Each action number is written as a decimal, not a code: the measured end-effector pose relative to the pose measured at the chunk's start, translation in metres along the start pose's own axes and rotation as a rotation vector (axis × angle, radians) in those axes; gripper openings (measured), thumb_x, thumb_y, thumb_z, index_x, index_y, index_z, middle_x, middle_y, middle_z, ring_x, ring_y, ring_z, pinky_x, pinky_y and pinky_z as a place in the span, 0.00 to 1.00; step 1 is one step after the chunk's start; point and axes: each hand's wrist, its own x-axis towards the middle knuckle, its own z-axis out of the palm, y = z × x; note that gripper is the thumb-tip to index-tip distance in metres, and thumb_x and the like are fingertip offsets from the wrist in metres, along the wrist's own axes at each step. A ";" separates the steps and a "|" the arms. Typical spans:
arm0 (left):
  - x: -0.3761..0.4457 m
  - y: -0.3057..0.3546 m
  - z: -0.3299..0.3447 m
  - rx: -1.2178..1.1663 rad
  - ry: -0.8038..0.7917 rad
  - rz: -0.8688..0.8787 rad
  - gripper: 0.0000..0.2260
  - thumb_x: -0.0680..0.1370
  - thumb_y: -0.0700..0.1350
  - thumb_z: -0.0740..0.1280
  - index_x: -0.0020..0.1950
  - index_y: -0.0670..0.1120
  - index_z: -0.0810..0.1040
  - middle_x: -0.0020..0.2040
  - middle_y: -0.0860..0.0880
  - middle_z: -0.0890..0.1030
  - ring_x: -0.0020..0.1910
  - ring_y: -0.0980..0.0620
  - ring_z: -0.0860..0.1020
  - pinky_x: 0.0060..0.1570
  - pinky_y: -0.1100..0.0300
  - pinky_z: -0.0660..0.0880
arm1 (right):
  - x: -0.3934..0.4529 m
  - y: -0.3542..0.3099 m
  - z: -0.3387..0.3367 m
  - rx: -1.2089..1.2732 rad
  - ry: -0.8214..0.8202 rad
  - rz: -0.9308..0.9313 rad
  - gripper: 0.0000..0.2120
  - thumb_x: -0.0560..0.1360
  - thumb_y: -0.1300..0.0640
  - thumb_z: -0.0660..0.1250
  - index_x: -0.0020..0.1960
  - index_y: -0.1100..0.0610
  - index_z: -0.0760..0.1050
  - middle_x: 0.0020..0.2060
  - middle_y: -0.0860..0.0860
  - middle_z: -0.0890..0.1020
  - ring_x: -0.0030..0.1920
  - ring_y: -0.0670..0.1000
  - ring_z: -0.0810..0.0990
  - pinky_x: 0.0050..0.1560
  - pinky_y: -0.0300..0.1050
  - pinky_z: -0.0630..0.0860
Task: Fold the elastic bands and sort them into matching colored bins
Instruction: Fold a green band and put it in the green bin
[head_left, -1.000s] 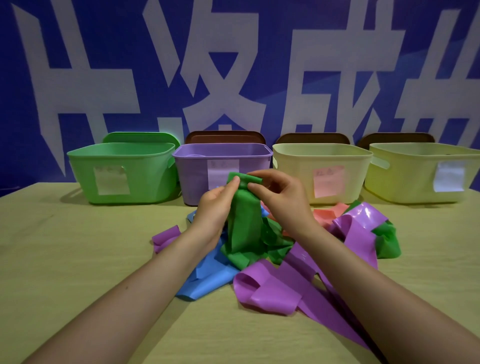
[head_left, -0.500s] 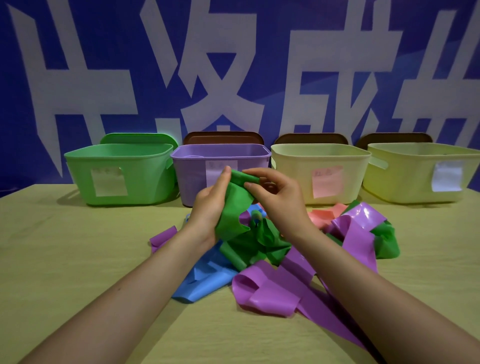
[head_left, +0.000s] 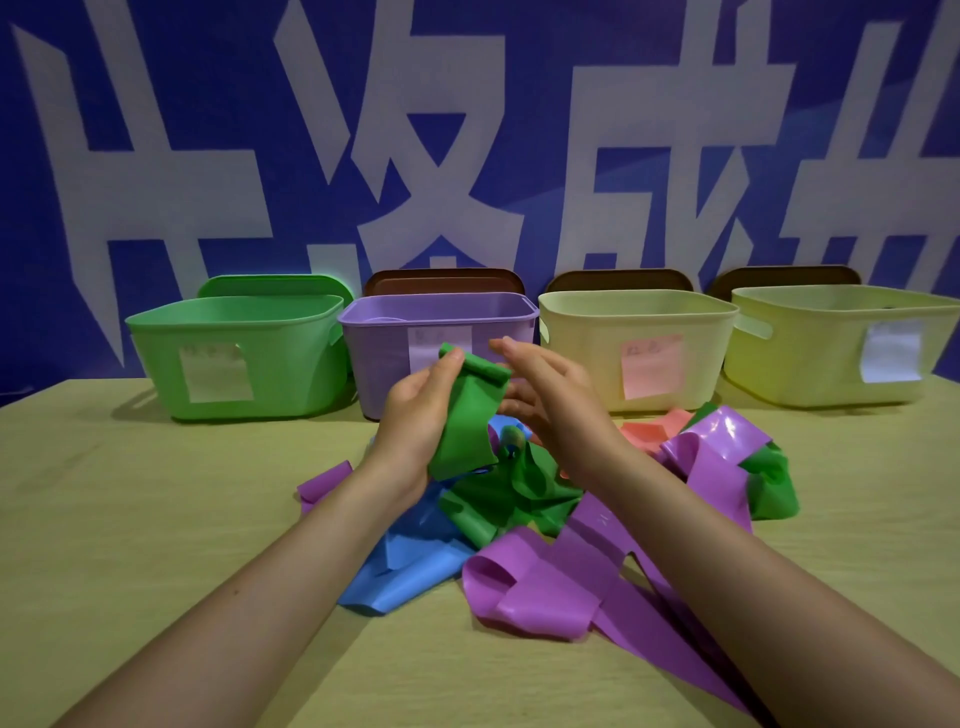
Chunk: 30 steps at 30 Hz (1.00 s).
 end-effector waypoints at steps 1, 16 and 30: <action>-0.001 -0.001 0.000 0.003 -0.012 0.014 0.11 0.79 0.51 0.64 0.45 0.46 0.82 0.41 0.43 0.84 0.40 0.46 0.81 0.45 0.53 0.76 | 0.000 0.001 0.000 -0.056 -0.009 0.025 0.11 0.75 0.52 0.69 0.52 0.58 0.80 0.41 0.60 0.74 0.37 0.52 0.74 0.37 0.38 0.76; -0.001 -0.006 0.000 0.115 -0.076 0.200 0.10 0.81 0.45 0.62 0.43 0.47 0.80 0.34 0.51 0.83 0.35 0.56 0.80 0.35 0.63 0.76 | -0.001 -0.002 0.000 -0.062 -0.018 0.041 0.03 0.74 0.67 0.68 0.45 0.60 0.78 0.37 0.55 0.80 0.31 0.46 0.78 0.37 0.40 0.74; 0.000 -0.013 0.001 0.063 -0.030 0.100 0.11 0.79 0.51 0.64 0.47 0.48 0.83 0.45 0.42 0.85 0.46 0.44 0.83 0.52 0.48 0.78 | -0.005 0.003 0.003 -0.069 0.050 -0.036 0.05 0.73 0.66 0.70 0.45 0.58 0.81 0.41 0.57 0.83 0.42 0.56 0.80 0.50 0.54 0.78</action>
